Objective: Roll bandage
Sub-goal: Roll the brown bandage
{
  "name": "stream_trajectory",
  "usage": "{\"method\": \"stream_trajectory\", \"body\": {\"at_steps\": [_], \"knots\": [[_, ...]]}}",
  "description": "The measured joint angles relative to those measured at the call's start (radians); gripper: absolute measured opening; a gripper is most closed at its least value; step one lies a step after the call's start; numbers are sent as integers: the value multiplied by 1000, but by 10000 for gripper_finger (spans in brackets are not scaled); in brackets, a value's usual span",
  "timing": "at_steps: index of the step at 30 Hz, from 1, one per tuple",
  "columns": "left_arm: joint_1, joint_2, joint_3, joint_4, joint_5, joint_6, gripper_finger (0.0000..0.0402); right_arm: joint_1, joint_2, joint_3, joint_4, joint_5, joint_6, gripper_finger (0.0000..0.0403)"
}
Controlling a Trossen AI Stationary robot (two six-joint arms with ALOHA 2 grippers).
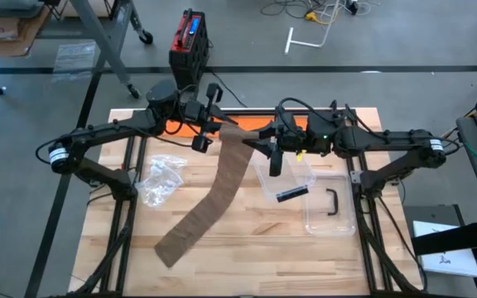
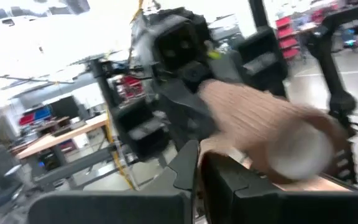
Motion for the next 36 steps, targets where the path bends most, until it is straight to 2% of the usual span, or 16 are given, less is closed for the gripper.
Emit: {"method": "stream_trajectory", "body": {"at_steps": [20,29,32,36], "knots": [[2,-1,0,-9,-23,-25,0,0,-1,0,-86,-12,56,90],[22,-3,0,-85,-29,54,1,2,-15,0,-35,0,-5,89],[29,-4,0,-132,-30,82,13,2,-19,-1,-27,5,-39,89],[33,-13,0,-194,-33,108,47,3,-21,-1,-22,78,-114,89]]}}
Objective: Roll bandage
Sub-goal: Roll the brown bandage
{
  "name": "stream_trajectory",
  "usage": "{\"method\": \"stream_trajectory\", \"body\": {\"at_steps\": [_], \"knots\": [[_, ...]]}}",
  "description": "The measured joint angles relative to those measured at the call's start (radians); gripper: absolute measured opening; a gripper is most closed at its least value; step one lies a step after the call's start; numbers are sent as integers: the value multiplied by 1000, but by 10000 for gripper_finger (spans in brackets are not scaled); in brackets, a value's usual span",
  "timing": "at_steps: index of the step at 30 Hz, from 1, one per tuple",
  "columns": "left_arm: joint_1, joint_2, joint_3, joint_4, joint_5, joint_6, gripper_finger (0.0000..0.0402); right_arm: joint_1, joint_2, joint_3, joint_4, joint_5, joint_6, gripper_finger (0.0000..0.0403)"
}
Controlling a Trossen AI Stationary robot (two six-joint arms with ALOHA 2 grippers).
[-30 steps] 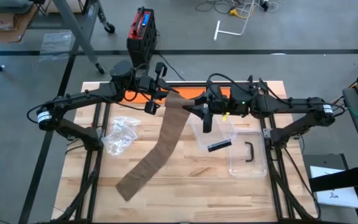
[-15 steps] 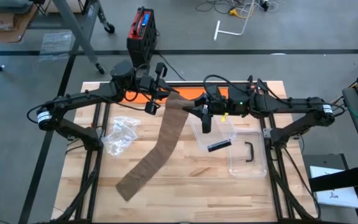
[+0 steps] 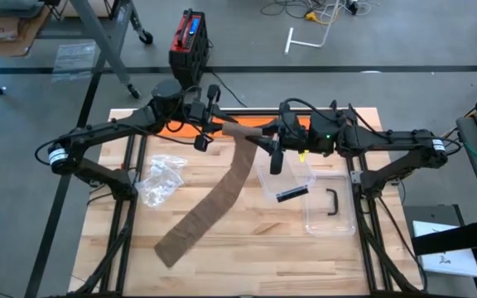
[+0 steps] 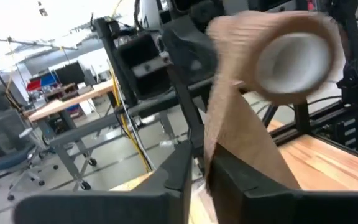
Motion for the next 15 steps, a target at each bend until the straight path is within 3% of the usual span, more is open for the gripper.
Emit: {"method": "stream_trajectory", "body": {"at_steps": [4,8,15], "knots": [[7,-25,0,-35,-3,4,91,0,0,0,16,57,-85,89],[25,-74,0,-87,-69,18,139,0,0,0,24,94,-153,89],[65,-137,0,-110,-95,9,213,-3,1,0,32,103,-234,89]]}}
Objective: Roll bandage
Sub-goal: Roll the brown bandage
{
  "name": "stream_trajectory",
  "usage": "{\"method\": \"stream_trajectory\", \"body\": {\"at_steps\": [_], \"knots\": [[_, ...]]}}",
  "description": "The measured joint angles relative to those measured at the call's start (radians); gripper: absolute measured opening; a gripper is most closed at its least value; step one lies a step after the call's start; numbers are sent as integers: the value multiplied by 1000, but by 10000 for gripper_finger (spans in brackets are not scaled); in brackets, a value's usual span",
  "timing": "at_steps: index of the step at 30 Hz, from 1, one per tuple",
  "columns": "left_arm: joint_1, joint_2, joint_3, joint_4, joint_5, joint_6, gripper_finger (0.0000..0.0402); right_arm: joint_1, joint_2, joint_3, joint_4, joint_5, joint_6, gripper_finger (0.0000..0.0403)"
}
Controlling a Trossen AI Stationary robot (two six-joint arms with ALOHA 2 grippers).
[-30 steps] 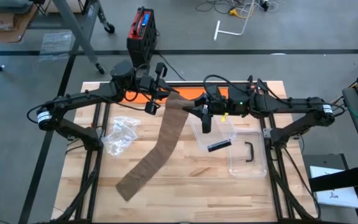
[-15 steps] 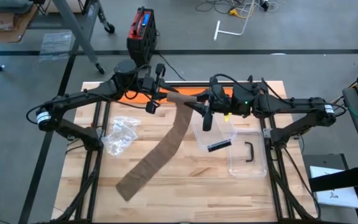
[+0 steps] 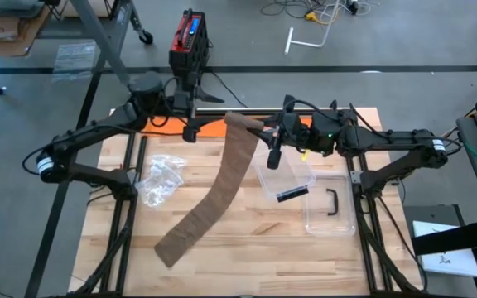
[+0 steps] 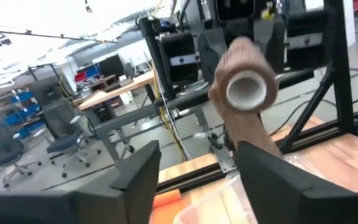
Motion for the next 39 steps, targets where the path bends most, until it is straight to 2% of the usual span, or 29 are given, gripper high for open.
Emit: {"method": "stream_trajectory", "body": {"at_steps": [5,9,17,20,27,39], "knots": [[0,6,0,56,29,-77,252,0,21,0,58,19,-73,89],[5,13,17,84,45,-142,280,0,42,1,84,87,-147,89],[12,14,92,2,98,-78,319,0,59,0,108,134,-189,89],[7,26,108,-23,143,-38,319,-2,68,0,109,156,-205,89],[7,59,134,-30,149,-13,300,-2,98,1,146,156,-206,89],[0,72,134,-149,158,107,262,-5,99,0,142,151,-172,89]]}}
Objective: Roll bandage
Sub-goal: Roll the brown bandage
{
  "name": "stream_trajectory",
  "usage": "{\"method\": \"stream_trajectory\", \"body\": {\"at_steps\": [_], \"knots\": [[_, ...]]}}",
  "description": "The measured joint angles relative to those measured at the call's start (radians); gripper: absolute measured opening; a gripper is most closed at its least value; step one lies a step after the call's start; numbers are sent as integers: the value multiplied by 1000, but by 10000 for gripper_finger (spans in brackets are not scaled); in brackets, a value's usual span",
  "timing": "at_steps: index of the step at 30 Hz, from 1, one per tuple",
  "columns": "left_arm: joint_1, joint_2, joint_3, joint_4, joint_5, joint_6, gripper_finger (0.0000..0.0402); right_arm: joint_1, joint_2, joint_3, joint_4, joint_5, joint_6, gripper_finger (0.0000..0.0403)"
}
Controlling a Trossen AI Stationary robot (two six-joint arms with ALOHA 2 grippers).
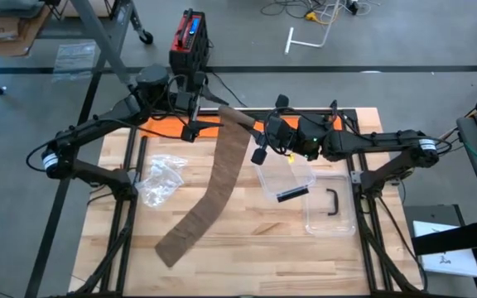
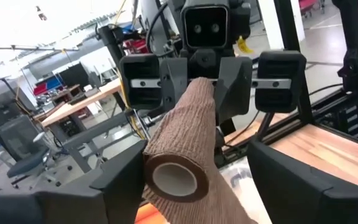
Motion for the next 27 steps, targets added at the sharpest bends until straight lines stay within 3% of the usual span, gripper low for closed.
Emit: {"method": "stream_trajectory", "body": {"at_steps": [14,22,27], "knots": [[-42,10,0,12,-50,242,238,-13,0,0,-23,-14,177,89],[-40,19,0,50,-49,136,222,-14,0,0,-25,-22,88,89],[-39,19,14,13,-26,122,191,-12,1,0,-23,-26,38,89]]}}
